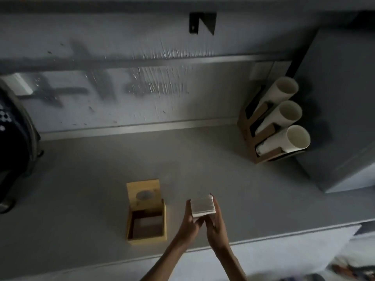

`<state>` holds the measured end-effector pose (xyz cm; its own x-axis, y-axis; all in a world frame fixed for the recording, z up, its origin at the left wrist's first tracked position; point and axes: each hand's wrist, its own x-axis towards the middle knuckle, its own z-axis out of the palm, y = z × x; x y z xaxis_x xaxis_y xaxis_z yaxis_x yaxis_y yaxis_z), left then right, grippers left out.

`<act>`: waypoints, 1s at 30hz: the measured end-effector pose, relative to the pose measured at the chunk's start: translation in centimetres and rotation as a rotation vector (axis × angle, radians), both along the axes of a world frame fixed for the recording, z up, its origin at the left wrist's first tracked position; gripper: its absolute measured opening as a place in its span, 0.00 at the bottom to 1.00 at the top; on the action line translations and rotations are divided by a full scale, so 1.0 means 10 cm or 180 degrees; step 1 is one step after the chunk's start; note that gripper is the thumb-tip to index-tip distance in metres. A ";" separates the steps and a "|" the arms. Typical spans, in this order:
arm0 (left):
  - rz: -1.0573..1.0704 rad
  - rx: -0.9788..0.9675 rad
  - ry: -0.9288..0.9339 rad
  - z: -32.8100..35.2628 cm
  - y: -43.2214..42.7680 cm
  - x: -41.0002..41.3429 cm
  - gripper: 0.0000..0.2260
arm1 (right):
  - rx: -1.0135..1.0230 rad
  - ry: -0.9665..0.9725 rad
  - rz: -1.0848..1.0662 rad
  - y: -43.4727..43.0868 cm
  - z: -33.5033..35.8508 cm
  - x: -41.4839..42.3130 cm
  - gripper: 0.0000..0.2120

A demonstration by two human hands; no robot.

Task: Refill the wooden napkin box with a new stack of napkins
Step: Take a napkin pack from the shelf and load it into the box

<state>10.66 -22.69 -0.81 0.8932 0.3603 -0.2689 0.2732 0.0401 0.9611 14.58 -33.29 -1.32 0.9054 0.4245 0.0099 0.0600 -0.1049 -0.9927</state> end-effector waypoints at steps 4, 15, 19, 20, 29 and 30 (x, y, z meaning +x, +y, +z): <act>-0.0084 0.0181 0.0220 -0.40 -0.04 -0.13 0.22 | -0.0111 0.0359 -0.0030 -0.10 -0.42 -0.15 0.23; -0.0373 0.0443 0.0288 -0.57 0.02 -0.14 0.43 | -0.0266 0.0465 0.0030 -0.06 -0.59 -0.27 0.31; -0.0466 0.0336 0.0325 -0.56 0.06 -0.10 0.41 | -0.0452 0.0399 -0.0008 -0.05 -0.55 -0.23 0.32; -0.0443 0.0343 0.0266 -0.57 0.07 -0.11 0.39 | -0.0430 0.0372 -0.0013 -0.05 -0.55 -0.22 0.32; -0.1291 0.3000 -0.0201 -0.49 0.21 -0.04 0.22 | -0.0028 0.0789 0.0010 -0.30 -0.53 -0.08 0.31; -0.1437 0.3345 -0.0087 -0.48 0.22 -0.03 0.23 | -0.0092 0.0844 -0.0069 -0.35 -0.54 -0.07 0.38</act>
<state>10.39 -20.50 -5.59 0.9992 0.0402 -0.0029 0.0369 -0.8834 0.4671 13.86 -36.76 -6.74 0.8836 0.4016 -0.2406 -0.2042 -0.1319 -0.9700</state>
